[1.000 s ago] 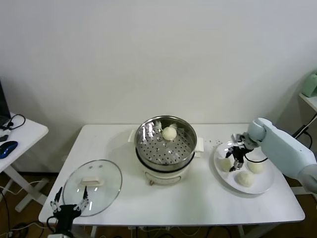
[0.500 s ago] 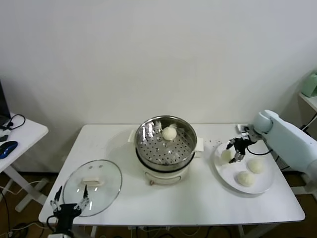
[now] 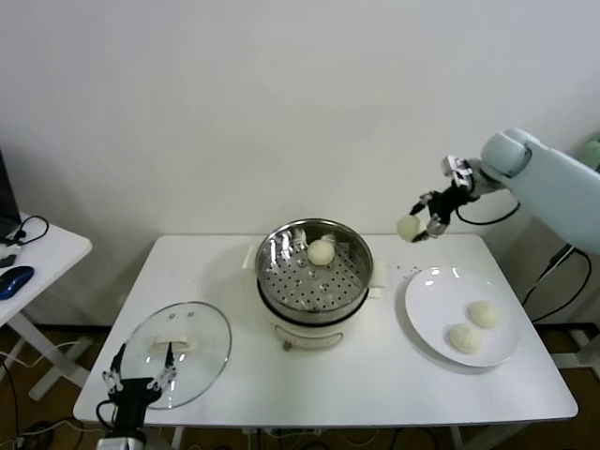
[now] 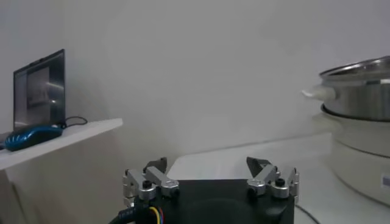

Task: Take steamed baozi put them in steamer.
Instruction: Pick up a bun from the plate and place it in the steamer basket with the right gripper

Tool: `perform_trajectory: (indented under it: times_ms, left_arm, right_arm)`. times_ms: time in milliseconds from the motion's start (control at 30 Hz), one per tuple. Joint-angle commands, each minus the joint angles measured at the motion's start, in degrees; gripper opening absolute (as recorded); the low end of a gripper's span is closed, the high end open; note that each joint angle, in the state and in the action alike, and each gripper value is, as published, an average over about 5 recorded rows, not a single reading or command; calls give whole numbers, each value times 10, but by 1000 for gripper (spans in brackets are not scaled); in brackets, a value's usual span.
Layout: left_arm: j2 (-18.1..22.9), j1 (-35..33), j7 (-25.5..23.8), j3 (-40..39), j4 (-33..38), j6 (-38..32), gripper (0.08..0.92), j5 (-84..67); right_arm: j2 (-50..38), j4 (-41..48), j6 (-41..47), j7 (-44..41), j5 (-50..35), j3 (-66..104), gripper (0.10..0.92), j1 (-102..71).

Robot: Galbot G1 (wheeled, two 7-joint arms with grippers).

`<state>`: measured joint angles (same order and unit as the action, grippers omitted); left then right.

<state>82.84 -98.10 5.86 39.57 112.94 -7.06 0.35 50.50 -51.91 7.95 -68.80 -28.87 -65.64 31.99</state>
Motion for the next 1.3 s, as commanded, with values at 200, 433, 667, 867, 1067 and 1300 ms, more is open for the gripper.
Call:
perform_trajectory:
  times_ms: [200,433,667,867,1067,1300]
  left_arm:
    - [-1,-8,11,2,17,-5,823,1]
    - [-2,-14,19,10,27,-4,823,-4]
    - [-2,-15,23,9,25,-4,823,-3]
    - [-1,-15,24,8,22,-5,823,-5]
    - [-1,-18,24,10,17,-6,823,-12]
    - [-1,-14,23,11,14,-4,823,-14]
  right_arm:
    - [139,-36,52,37,-124,-78,738,47]
    - [235,9,52,43,-114,-61,738,-6]
    - [275,40,46,39,-85,-59,738,-43]
    - [280,49,43,39,-70,-60,738,-63]
    - [282,61,37,39,-55,-62,737,-78]
    - [285,65,35,39,-51,-62,734,-86]
